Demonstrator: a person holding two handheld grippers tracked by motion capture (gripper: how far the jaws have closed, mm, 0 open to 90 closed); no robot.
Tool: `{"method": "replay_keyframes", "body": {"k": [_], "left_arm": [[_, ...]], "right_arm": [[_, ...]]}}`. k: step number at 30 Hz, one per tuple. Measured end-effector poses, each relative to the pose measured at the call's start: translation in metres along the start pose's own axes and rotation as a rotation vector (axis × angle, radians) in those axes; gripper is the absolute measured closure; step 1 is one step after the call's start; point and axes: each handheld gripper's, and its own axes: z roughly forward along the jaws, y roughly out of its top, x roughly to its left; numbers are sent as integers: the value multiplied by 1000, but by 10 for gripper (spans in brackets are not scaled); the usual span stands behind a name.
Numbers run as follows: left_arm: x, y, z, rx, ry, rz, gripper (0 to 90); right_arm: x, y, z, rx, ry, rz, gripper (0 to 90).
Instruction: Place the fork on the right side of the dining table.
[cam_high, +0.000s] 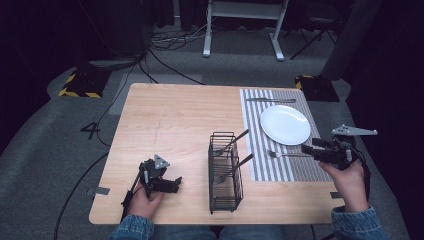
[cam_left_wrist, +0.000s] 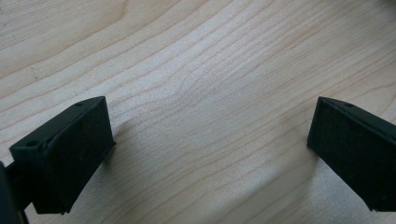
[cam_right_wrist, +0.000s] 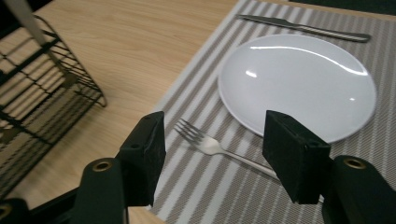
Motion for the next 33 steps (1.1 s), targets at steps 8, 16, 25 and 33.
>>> {"method": "replay_keyframes", "body": {"k": [8, 16, 25, 33], "left_arm": [[0, 0, 0, 0, 0, 0, 3], [0, 0, 0, 0, 0, 0, 3], [0, 0, 0, 0, 0, 1, 3], [0, 0, 0, 0, 0, 0, 3]], "right_arm": [[28, 1, -4, -14, 69, -55, 387], [53, 0, -3, -14, 118, -109, 385], [70, -4, 5, 6, 154, -139, 385], [83, -19, 22, 32, 162, -158, 388]]}}
